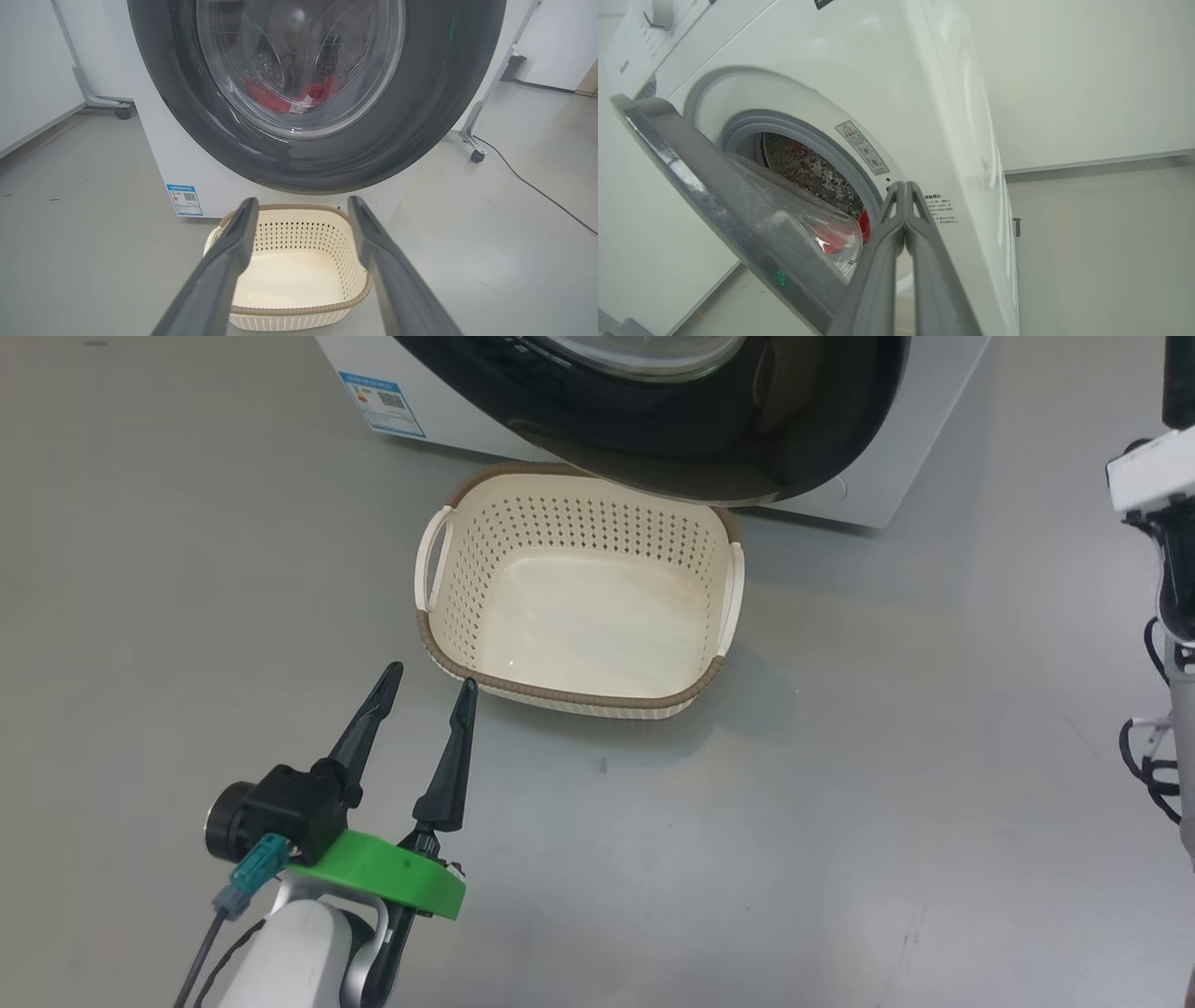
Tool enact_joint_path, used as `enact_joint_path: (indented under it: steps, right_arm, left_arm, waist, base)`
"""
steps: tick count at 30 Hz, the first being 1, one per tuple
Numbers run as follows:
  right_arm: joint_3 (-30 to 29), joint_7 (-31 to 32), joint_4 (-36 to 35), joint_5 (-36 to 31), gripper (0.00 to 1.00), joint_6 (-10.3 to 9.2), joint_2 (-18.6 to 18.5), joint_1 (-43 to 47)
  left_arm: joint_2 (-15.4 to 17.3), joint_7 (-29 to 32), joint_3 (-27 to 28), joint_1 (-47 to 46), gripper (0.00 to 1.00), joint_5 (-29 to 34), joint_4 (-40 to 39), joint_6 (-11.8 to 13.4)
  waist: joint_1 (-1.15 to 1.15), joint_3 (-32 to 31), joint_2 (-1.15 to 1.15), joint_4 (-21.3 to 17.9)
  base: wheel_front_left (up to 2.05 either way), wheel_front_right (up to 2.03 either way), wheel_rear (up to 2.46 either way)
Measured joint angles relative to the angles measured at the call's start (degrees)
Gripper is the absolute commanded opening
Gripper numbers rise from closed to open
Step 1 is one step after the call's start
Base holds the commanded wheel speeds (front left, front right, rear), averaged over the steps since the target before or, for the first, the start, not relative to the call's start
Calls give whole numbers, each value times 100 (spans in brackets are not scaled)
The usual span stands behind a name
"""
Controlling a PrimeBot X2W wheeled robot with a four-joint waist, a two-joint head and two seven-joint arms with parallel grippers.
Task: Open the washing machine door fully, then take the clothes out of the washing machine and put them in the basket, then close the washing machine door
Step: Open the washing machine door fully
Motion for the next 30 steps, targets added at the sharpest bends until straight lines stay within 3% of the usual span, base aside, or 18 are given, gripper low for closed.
enact_joint_path:
  steps: [6, 18, 22, 30]
  right_arm:
    - [-299, 544, 403, 903, 0, -203, 430, -501]
    - [-589, 1588, 993, 2252, 0, -469, 932, -1157]
    - [-590, 1909, 1114, 2420, 0, -608, 943, -1289]
    - [-591, 2324, 1298, 2598, 0, -677, 898, -1434]
  left_arm:
    - [-1, 0, -58, -60, 100, -54, 5, -1]
    - [-4, 0, -111, -196, 100, -136, 59, -41]
    - [-4, 0, -121, -198, 100, -138, 69, -41]
    - [-5, 0, -143, -200, 100, -146, 112, -41]
  waist:
    - [1, 211, 0, 153]
    - [1, 384, 0, 399]
    - [1, 393, 0, 429]
    - [0, 392, 0, 476]
  base:
    - [0, 0, 0]
    - [0, 0, 0]
    - [0, 0, 0]
    - [0, 0, 0]
